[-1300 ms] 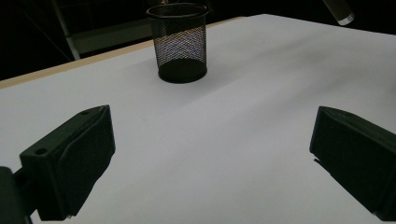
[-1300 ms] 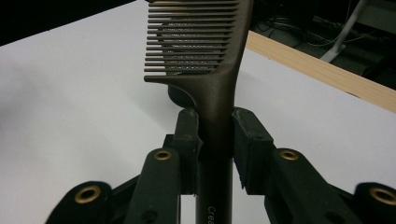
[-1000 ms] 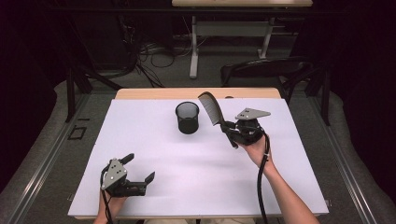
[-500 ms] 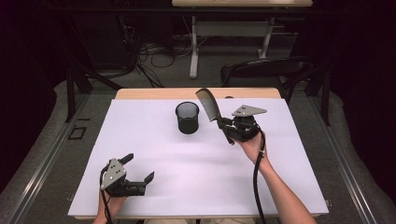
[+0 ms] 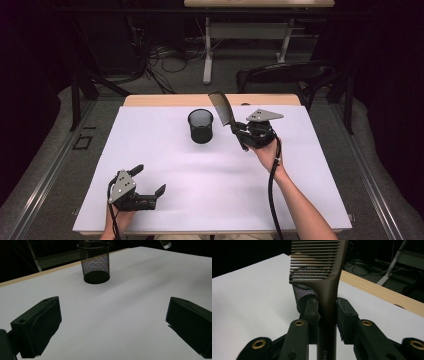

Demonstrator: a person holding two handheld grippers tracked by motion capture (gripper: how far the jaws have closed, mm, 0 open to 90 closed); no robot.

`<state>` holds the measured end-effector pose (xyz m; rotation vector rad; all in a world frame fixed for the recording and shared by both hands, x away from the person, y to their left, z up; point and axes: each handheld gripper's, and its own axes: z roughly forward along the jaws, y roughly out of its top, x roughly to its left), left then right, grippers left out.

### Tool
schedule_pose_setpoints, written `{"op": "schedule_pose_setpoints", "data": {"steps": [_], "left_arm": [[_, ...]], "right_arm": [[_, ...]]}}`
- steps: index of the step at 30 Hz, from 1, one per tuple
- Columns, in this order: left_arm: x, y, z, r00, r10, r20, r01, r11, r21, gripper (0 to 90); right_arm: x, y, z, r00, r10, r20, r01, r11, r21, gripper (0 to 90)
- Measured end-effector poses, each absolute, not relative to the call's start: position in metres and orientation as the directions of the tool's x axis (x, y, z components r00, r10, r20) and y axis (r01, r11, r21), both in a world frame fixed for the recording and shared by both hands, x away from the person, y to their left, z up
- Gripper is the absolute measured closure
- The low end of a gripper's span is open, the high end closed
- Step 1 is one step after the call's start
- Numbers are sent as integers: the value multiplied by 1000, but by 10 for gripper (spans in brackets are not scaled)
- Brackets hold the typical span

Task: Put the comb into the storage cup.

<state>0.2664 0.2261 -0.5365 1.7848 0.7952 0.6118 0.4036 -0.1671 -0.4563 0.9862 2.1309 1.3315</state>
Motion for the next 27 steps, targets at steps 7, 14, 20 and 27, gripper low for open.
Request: {"op": "schedule_pose_setpoints", "data": {"steps": [7,14,20,27], "left_arm": [[266,227,-537,652,757,34,230,-241,943,4],[266,227,-536,651,758,37,226,-241,944,4],[266,227,-536,650,759,38,227,-242,943,4],[266,227,-536,657,753,34,227,-240,944,4]], "right_arm": [[407,-166,-454,-646,763,4,333,277,901,729],[411,-163,-454,-651,759,9,333,275,902,729],[413,-162,-453,-654,756,7,323,271,907,729],[417,-158,-450,-661,750,4,322,278,905,729]]}}
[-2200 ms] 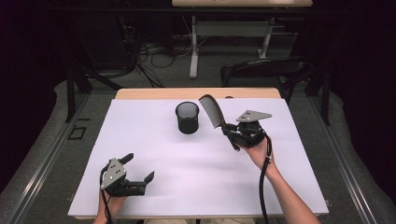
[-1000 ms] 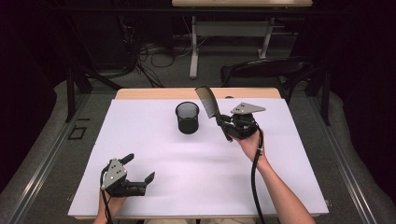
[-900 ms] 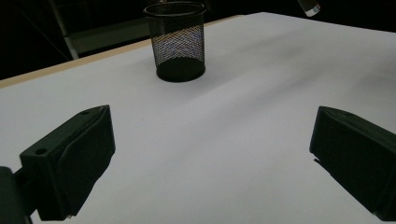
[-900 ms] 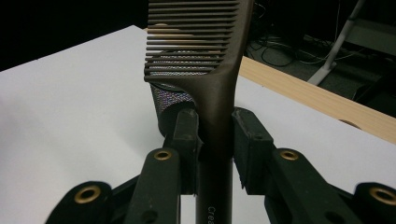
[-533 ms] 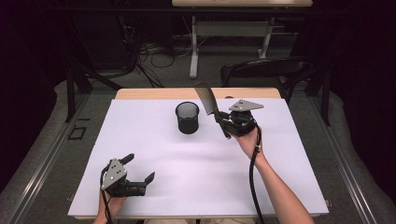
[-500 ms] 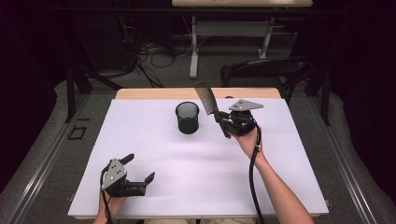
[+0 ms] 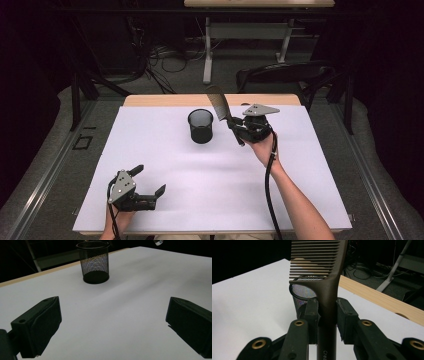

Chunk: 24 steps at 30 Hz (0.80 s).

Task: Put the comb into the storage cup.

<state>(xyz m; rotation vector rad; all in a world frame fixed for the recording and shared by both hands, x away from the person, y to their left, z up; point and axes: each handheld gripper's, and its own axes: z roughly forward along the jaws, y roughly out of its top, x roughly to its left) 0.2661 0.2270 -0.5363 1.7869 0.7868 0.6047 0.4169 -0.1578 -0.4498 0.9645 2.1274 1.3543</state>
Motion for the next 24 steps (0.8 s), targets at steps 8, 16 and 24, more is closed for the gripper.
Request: {"op": "schedule_pose_setpoints", "data": {"steps": [8,16,24], "left_arm": [[267,226,-537,658,752,36,228,-245,942,4],[267,227,-537,657,753,36,229,-244,942,4],[267,227,-537,655,755,37,227,-244,943,5]], "right_arm": [[422,-153,-447,-664,748,3,315,276,908,729],[427,-147,-441,-671,741,-5,302,280,911,729],[431,-143,-435,-671,741,-2,290,265,920,729]]}}
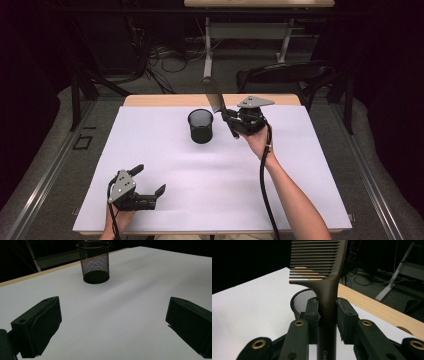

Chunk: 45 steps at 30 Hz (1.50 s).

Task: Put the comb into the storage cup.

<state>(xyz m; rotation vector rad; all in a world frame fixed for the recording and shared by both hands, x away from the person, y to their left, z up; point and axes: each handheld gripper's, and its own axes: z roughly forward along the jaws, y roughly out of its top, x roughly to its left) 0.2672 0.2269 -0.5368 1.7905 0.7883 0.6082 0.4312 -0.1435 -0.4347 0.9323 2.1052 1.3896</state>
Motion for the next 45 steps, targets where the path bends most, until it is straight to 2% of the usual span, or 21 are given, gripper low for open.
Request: {"op": "schedule_pose_setpoints", "data": {"steps": [45], "left_arm": [[267,226,-537,660,750,36,226,-244,943,5]], "right_arm": [[451,-121,-429,-662,749,-15,251,241,937,728]]}}
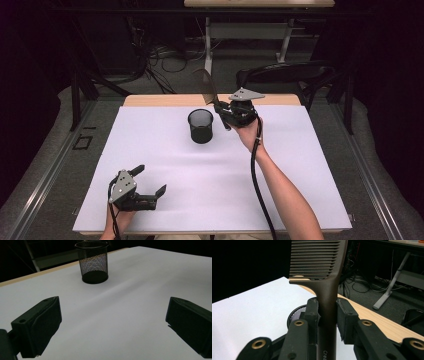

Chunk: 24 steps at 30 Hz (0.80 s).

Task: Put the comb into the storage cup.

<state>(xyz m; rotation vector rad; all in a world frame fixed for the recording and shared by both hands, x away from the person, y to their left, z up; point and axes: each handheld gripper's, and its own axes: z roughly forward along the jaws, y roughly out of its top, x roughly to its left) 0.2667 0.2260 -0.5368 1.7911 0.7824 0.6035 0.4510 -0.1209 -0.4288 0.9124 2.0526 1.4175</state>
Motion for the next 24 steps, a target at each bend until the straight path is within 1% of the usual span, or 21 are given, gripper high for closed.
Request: {"op": "schedule_pose_setpoints", "data": {"steps": [24], "left_arm": [[267,226,-537,660,751,33,223,-238,945,6]], "right_arm": [[459,-105,-414,-660,751,-36,217,237,947,728]]}}
